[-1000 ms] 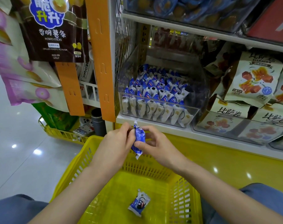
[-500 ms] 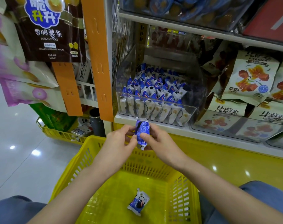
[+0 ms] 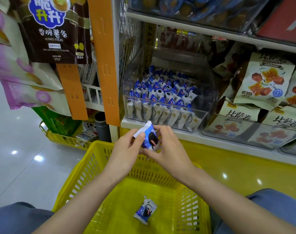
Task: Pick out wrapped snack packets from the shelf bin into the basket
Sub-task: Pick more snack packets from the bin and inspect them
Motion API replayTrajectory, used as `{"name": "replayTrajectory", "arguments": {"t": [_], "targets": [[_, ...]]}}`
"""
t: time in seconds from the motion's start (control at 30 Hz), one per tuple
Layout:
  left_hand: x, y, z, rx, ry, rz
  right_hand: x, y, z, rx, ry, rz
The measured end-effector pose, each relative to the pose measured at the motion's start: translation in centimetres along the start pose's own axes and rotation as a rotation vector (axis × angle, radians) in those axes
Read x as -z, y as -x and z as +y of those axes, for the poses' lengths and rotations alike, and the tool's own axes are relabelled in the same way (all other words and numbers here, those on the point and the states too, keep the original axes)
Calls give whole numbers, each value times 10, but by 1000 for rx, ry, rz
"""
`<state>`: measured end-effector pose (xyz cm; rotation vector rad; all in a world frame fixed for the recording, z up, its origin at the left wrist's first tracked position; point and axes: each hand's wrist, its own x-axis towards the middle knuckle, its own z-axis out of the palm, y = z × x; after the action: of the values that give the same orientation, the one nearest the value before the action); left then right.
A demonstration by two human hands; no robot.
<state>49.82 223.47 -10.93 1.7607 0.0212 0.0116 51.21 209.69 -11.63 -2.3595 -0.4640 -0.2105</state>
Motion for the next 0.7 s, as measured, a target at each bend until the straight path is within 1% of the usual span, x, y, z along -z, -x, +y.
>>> {"name": "replayTrajectory", "arguments": {"t": [0.07,0.1,0.17,0.23,0.33,0.43,0.5,0.57,0.63,0.7], "targets": [[0,-2,0,10,7,19,2,-1,-1,-22,-87,-27],[1,-3,1,19,21,22,4,-2,-3,-62,-160,-44],[3,-5,1,26,54,3,6,-6,-5,-164,-339,-63],[4,-4,2,16,68,-30,11,-9,-7,-202,-438,-59],[4,-3,5,58,151,-39,19,-11,-9,-161,-441,-35],[5,-5,9,153,291,-57,21,-9,-10,-127,-418,49],[5,-5,12,181,271,-107,21,-10,-10,-138,-416,128],[3,-3,15,173,234,-166,24,-13,-11,-190,-461,172],[2,-3,19,151,243,-179,28,-17,-12,-235,-551,158],[5,-7,22,119,242,-148,33,-24,-15,-239,-623,122]]}}
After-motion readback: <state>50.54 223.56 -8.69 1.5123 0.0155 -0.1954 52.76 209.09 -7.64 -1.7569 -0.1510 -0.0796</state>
